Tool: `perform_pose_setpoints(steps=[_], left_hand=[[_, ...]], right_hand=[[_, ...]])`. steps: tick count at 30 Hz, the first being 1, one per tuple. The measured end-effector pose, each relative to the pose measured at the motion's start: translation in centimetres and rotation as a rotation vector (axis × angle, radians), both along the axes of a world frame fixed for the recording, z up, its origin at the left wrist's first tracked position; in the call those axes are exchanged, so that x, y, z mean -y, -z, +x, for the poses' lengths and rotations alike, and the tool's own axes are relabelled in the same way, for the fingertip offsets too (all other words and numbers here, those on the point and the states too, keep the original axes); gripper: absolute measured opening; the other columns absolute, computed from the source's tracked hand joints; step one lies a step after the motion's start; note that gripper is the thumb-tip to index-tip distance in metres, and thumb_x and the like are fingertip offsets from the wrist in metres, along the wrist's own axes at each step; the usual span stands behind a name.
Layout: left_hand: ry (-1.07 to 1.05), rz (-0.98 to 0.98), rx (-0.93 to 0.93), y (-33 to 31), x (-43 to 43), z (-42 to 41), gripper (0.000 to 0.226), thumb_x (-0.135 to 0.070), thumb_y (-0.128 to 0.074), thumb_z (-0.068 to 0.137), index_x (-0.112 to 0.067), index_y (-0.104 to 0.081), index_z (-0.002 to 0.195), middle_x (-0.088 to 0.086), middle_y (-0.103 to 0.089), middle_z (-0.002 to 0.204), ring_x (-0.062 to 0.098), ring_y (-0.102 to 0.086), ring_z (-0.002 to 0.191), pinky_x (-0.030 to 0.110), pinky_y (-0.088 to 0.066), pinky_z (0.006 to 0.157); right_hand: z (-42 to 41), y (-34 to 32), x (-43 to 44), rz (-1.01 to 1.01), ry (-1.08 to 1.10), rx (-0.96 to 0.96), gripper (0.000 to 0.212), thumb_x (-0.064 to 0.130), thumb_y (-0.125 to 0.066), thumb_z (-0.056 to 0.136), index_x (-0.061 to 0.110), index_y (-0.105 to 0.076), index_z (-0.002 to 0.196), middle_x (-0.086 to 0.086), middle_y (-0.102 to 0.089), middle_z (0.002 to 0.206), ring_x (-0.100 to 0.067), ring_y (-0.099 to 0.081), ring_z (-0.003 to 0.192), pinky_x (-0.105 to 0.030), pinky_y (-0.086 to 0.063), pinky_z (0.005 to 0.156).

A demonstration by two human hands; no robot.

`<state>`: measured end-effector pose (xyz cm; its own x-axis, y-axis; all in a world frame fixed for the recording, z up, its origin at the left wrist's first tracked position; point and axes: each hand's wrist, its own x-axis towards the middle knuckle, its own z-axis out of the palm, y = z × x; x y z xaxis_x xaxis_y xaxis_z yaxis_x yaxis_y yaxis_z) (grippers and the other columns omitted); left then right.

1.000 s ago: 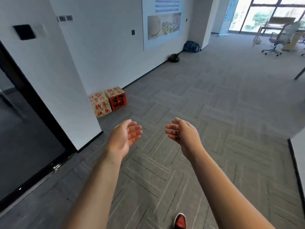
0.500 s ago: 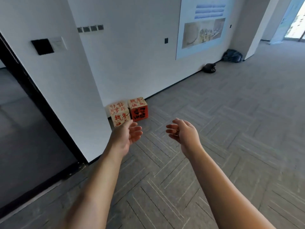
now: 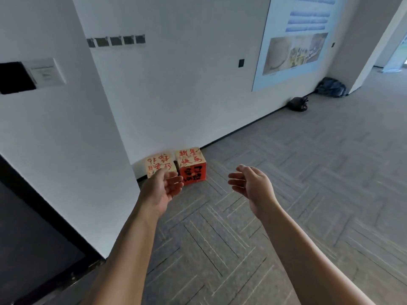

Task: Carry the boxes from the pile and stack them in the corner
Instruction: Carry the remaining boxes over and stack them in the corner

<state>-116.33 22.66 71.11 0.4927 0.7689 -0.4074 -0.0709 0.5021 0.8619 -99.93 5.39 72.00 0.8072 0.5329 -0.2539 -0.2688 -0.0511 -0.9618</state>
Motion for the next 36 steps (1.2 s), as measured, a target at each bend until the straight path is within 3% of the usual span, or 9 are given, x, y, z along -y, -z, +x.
perform_pose_setpoints(steps=[9,14,17,20,26,32,36], left_hand=[[0.091,0.013,-0.014,0.5,-12.1,18.0,0.032,-0.026,-0.046,0.105,-0.002,-0.066,0.099,0.02,-0.071,0.095,0.027,-0.067,0.081,0.038,-0.054,0.076],[0.038,0.018,-0.058,1.4,-19.0,27.1,0.038,-0.029,-0.044,0.106,0.003,-0.062,0.115,0.02,-0.07,0.095,0.028,-0.067,0.083,0.038,-0.055,0.077],[-0.012,0.012,-0.086,1.0,-23.1,31.8,0.042,-0.028,-0.044,0.106,0.007,-0.06,0.121,0.026,-0.071,0.106,0.03,-0.069,0.086,0.038,-0.056,0.077],[-0.077,0.015,-0.097,0.7,-27.5,35.1,0.043,-0.028,-0.044,0.106,0.007,-0.059,0.125,0.028,-0.069,0.119,0.033,-0.068,0.096,0.04,-0.057,0.082],[-0.158,-0.005,-0.132,2.6,-37.3,39.7,0.039,-0.032,-0.044,0.106,0.001,-0.062,0.119,0.023,-0.071,0.117,0.039,-0.066,0.114,0.046,-0.054,0.095],[-0.147,-0.052,-0.151,8.1,-50.1,45.0,0.037,-0.032,-0.045,0.106,-0.001,-0.061,0.117,0.023,-0.071,0.112,0.035,-0.068,0.102,0.047,-0.053,0.095],[-0.083,0.0,-0.271,12.1,-58.3,48.9,0.036,-0.034,-0.044,0.107,-0.003,-0.062,0.115,0.02,-0.075,0.101,0.034,-0.071,0.098,0.047,-0.055,0.095]], right_hand=[[15.7,1.6,-12.9,0.0,-0.012,-0.03,0.022,0.025,-0.053,0.109,0.009,-0.068,0.11,-0.014,-0.078,0.104,-0.023,-0.074,0.089,-0.038,-0.06,0.087],[26.3,2.7,-20.8,0.03,-0.08,-0.065,0.023,0.024,-0.051,0.109,0.006,-0.065,0.112,-0.014,-0.076,0.103,-0.02,-0.072,0.085,-0.034,-0.059,0.082],[31.6,2.4,-25.8,0.023,-0.137,-0.085,0.021,0.023,-0.051,0.109,0.008,-0.065,0.11,-0.011,-0.076,0.098,-0.018,-0.072,0.081,-0.03,-0.058,0.075],[36.1,1.9,-31.5,-0.004,-0.181,-0.068,0.019,0.023,-0.052,0.109,0.01,-0.065,0.105,-0.01,-0.075,0.095,-0.018,-0.072,0.08,-0.031,-0.058,0.074],[42.7,3.3,-43.7,-0.05,-0.271,-0.053,0.023,0.026,-0.054,0.108,0.008,-0.067,0.112,-0.009,-0.078,0.095,-0.02,-0.073,0.084,-0.036,-0.059,0.08],[48.0,7.8,-56.8,-0.141,-0.27,-0.049,0.023,0.024,-0.053,0.108,0.007,-0.067,0.111,-0.009,-0.077,0.093,-0.018,-0.072,0.077,-0.03,-0.058,0.072],[51.6,11.3,-64.1,-0.252,-0.24,-0.038,0.022,0.023,-0.051,0.109,0.009,-0.067,0.108,-0.008,-0.077,0.092,-0.016,-0.071,0.077,-0.027,-0.058,0.069]])
